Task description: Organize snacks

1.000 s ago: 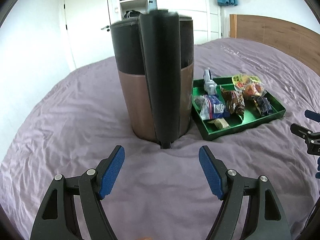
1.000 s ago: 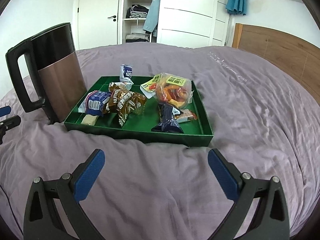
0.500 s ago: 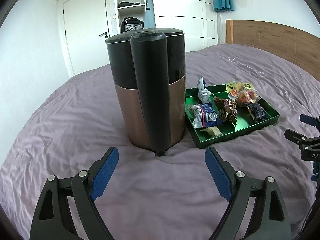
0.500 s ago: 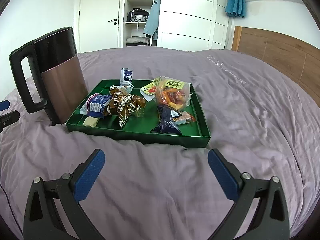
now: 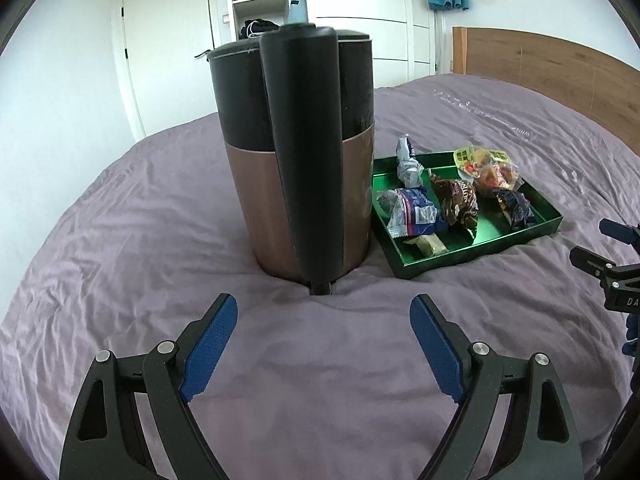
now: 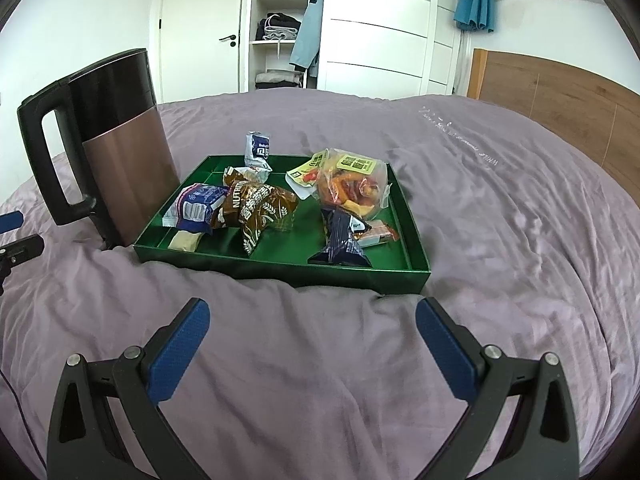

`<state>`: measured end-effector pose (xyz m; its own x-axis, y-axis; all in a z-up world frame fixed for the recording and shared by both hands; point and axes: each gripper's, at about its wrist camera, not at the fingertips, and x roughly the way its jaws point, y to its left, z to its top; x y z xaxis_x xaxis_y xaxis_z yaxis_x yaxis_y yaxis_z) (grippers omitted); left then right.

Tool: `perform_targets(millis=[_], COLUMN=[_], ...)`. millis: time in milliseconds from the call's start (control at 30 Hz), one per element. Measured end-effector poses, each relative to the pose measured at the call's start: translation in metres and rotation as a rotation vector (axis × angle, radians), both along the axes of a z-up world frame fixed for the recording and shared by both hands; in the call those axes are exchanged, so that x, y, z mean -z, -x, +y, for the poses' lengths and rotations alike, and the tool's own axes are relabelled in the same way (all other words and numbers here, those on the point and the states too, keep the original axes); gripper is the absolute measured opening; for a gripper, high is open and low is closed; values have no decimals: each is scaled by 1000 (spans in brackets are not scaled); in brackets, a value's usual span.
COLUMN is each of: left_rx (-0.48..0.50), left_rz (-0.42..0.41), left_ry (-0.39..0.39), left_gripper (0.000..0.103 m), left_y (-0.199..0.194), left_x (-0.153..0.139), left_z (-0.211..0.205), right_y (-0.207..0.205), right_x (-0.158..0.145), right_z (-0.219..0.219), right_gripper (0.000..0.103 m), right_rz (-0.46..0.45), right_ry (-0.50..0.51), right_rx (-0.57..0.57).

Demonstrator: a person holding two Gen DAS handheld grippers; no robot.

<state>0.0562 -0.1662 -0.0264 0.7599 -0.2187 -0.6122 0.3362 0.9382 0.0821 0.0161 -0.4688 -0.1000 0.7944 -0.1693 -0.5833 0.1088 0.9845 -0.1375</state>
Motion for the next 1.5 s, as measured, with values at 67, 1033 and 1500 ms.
perform_targets(millis=[67, 1033, 1500], left_rx=[1, 31, 34], left_rz=[5, 41, 47], left_ry=[0, -39, -37], left_gripper=[85, 85, 85], left_y=[0, -5, -7], left_x=[1, 6, 8], left_z=[0, -3, -3], right_y=[-1, -4, -6], right_x=[1, 10, 13], right_z=[0, 8, 6], right_gripper=[103, 103, 103], right_rz=[3, 34, 47], right_ry=[-2, 0, -4], right_rx=[-2, -26, -26])
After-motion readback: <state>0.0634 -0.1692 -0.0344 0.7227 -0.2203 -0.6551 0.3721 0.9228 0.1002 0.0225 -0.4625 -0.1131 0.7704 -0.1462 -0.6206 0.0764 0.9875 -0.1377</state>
